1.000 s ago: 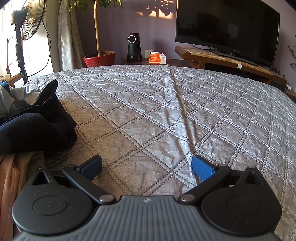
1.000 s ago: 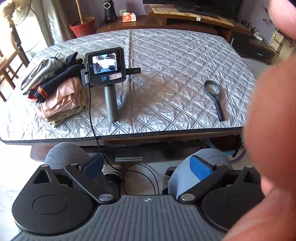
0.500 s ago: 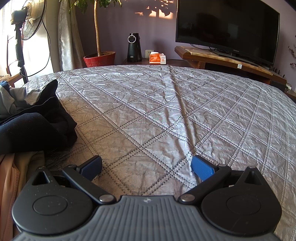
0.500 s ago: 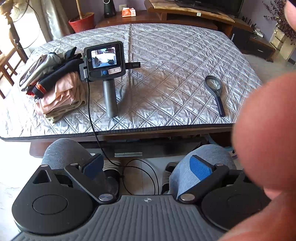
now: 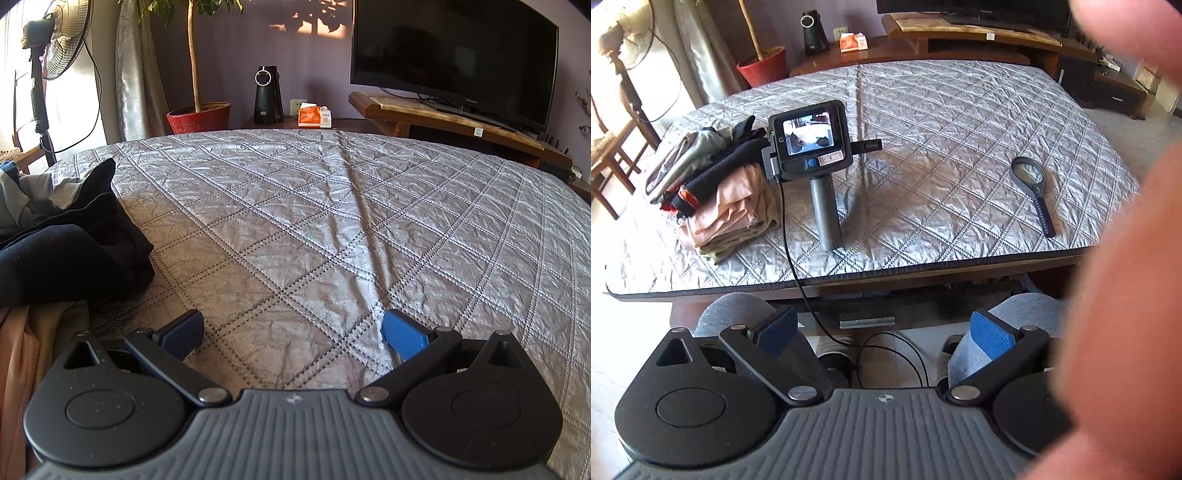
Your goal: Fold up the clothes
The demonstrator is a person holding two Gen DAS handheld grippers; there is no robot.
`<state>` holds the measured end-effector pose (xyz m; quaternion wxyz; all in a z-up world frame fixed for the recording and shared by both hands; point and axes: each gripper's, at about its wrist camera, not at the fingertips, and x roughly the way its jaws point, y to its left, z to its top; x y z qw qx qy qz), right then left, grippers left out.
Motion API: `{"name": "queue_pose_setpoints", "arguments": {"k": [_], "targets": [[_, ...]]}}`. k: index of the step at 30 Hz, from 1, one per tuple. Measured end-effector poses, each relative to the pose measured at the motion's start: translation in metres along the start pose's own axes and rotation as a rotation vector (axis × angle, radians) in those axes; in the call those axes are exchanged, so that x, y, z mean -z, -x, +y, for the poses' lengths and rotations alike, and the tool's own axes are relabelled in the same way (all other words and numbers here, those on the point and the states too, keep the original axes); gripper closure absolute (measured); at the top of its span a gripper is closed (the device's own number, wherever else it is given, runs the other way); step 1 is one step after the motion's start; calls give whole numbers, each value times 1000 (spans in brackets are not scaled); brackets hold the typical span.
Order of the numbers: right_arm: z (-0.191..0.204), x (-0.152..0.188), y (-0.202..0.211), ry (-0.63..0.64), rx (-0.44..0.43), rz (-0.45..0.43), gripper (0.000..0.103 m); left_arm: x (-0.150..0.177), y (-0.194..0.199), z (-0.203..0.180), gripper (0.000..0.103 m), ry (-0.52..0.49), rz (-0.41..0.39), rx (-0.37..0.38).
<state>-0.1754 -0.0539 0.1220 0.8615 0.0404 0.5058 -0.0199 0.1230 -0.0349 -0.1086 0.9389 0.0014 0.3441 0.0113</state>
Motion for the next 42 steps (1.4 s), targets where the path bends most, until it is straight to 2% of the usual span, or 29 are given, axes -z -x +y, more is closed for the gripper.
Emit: {"name": "queue_pose_setpoints", "arguments": {"k": [1, 16, 19, 36, 42], "targets": [[4, 1, 0, 15, 17, -4, 2, 0, 0, 0, 0, 0, 0, 0], [8, -3, -2, 15, -10, -8, 2, 0, 0, 0, 0, 0, 0, 0], [6, 5, 11, 11, -10, -9, 2, 0, 0, 0, 0, 0, 0, -1], [10, -9, -12, 37, 29, 47, 2, 0, 0, 0, 0, 1, 0, -1], [9, -8, -19, 62, 1, 40, 2, 1, 0, 0, 0, 1, -1, -2]]}}
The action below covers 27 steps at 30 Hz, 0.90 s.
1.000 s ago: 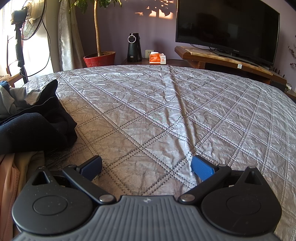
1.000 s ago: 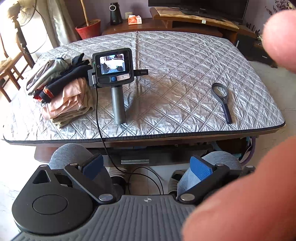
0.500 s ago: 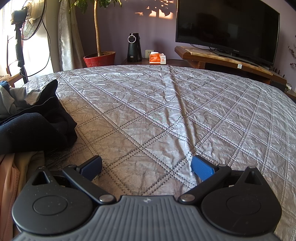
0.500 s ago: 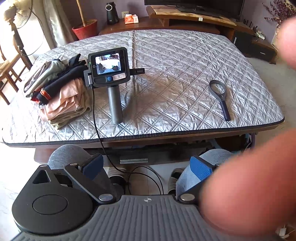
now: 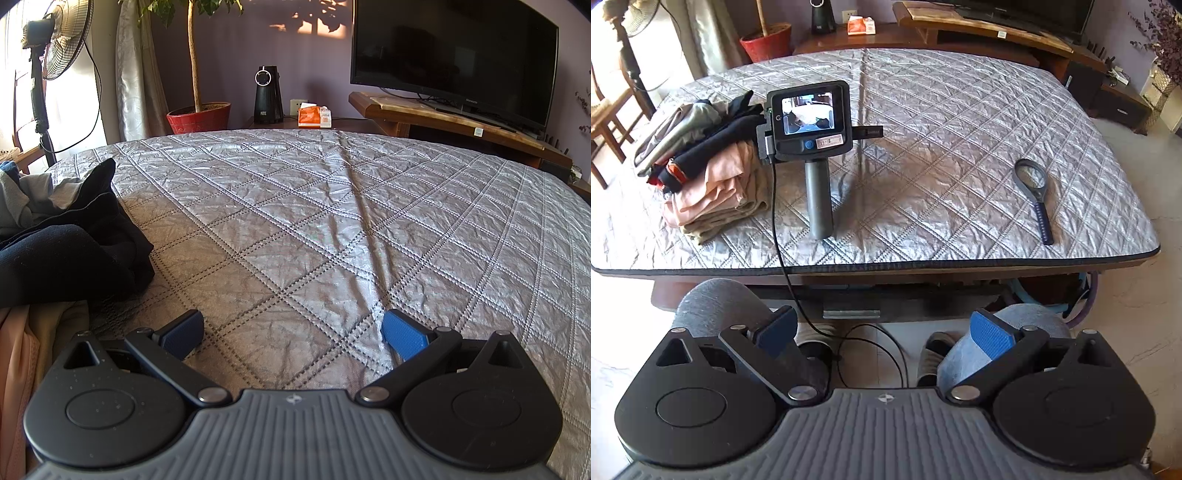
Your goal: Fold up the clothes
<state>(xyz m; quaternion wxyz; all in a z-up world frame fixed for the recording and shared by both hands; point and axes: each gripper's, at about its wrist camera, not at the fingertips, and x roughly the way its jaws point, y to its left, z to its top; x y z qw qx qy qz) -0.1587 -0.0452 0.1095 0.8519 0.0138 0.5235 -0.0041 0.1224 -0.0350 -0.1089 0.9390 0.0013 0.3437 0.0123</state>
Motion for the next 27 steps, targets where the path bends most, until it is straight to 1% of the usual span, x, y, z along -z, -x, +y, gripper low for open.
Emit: {"name": "queue_pose_setpoints", "arguments": {"k": [3, 7, 9, 12, 15, 19, 22, 23, 25, 26, 27], "targets": [[3, 0, -5, 36, 2, -1, 2, 0, 0, 0, 0, 0, 0, 0], [1, 0, -9, 54, -1, -26, 2, 0, 0, 0, 0, 0, 0, 0], [-3, 0, -10, 48, -3, -57, 2, 0, 0, 0, 0, 0, 0, -1], [-10, -2, -17, -13, 2, -89, 2, 0, 0, 0, 0, 1, 0, -1], [-5, -1, -21, 99, 39, -108, 2, 0, 0, 0, 0, 1, 0, -1], [-8, -11, -32, 133, 59, -134, 0, 0, 0, 0, 0, 1, -1, -2], [-27, -23, -44, 83, 34, -136, 0, 0, 0, 0, 0, 2, -1, -2], [-38, -29, -51, 35, 36, -117, 0, 0, 0, 0, 0, 2, -1, -2], [-61, -40, -76, -76, 39, -9, 0, 0, 0, 0, 0, 2, -1, -2], [-69, -44, -88, -107, 6, 40, 0, 0, 0, 0, 0, 2, -1, -2], [-73, -46, -94, -122, -19, 50, 0, 0, 0, 0, 0, 2, -1, -3]]}}
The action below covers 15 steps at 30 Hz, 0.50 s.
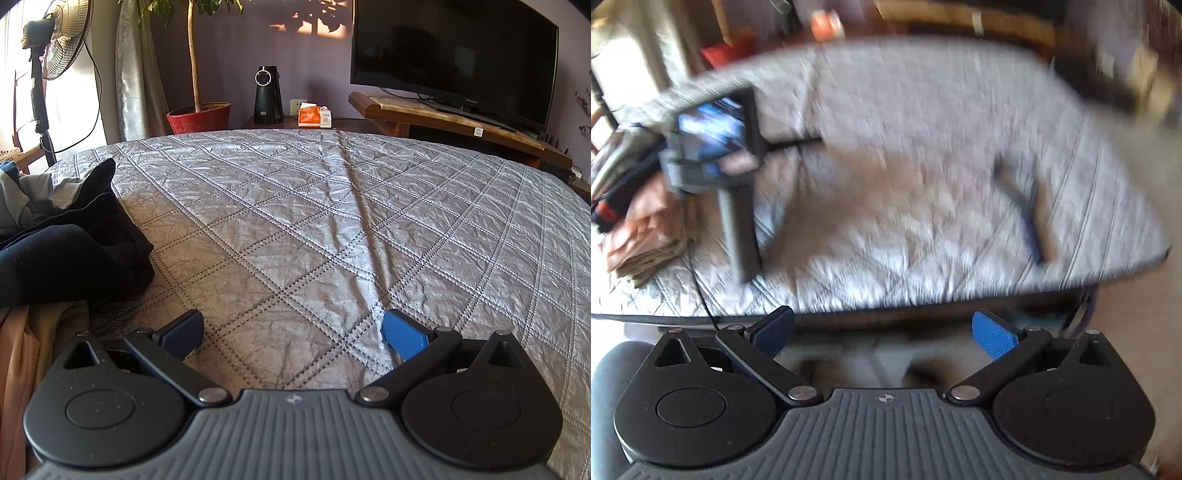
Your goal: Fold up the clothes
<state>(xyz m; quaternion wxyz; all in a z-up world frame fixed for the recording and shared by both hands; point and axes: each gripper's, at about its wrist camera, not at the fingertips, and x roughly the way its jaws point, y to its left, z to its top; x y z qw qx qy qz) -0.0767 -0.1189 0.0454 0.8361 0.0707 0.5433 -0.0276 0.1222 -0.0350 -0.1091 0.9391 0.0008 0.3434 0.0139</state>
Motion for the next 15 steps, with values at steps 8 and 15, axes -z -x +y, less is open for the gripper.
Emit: {"name": "queue_pose_setpoints", "arguments": {"k": [8, 15], "targets": [[-7, -20, -20, -3, 22, -24, 0, 0, 0, 0, 0, 1, 0, -1], [-35, -41, -7, -10, 138, -247, 2, 0, 0, 0, 0, 1, -1, -2]]}}
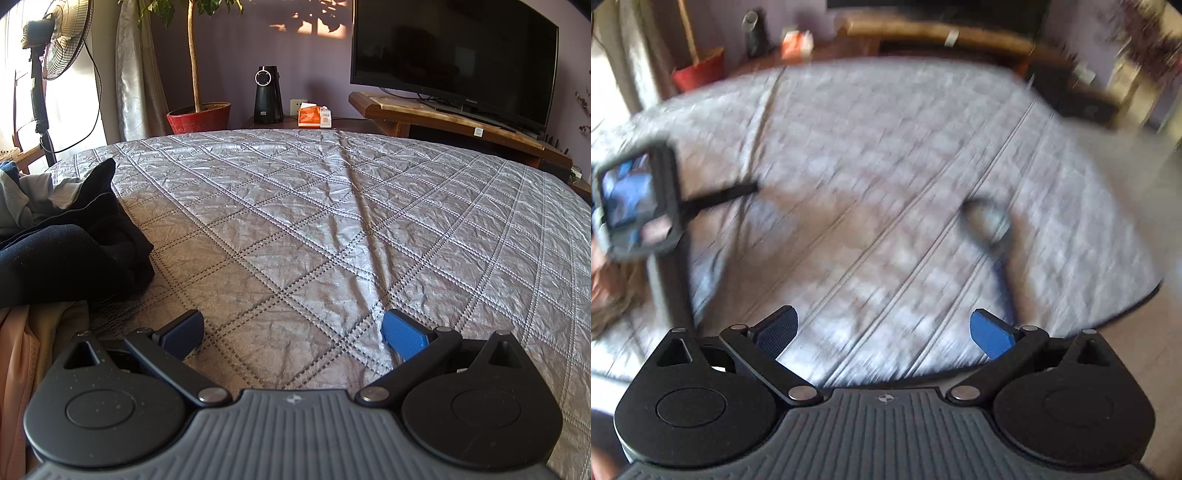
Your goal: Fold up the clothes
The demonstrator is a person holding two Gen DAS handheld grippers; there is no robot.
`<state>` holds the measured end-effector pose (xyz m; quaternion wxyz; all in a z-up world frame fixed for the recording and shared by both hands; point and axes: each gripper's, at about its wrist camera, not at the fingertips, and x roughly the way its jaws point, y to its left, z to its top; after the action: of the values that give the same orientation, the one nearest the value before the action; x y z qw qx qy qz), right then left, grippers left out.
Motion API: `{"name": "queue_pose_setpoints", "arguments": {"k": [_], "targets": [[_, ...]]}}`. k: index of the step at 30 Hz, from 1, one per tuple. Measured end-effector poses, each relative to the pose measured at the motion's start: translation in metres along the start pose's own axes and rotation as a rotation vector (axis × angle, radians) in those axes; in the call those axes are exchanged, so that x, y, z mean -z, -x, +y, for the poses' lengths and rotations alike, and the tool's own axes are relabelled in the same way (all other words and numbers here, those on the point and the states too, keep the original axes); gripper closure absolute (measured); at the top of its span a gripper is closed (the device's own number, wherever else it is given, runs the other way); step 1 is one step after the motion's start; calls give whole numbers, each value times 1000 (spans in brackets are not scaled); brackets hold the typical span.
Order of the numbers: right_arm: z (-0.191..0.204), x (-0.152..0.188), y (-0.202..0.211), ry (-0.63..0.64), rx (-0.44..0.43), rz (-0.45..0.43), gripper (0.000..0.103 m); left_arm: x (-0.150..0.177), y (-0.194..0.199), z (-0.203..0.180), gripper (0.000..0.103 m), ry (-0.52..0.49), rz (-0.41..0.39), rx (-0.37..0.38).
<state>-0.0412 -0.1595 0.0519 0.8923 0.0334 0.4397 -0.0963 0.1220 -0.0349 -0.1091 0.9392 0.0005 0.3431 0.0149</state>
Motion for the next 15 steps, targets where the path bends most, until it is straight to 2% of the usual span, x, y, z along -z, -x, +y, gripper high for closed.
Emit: {"name": "queue_pose_setpoints", "arguments": {"k": [2, 4, 8, 15], "targets": [[-8, -4, 13, -48, 33, -97, 0, 0, 0, 0, 0, 0, 0, 0], [-11, -8, 10, -65, 81, -99, 0, 0, 0, 0, 0, 0, 0, -1], [-5, -17, -18, 1, 120, -15, 0, 0, -1, 0, 0, 1, 0, -1], [-12, -8, -39, -85, 11, 125, 0, 0, 0, -1, 0, 2, 0, -2]]}}
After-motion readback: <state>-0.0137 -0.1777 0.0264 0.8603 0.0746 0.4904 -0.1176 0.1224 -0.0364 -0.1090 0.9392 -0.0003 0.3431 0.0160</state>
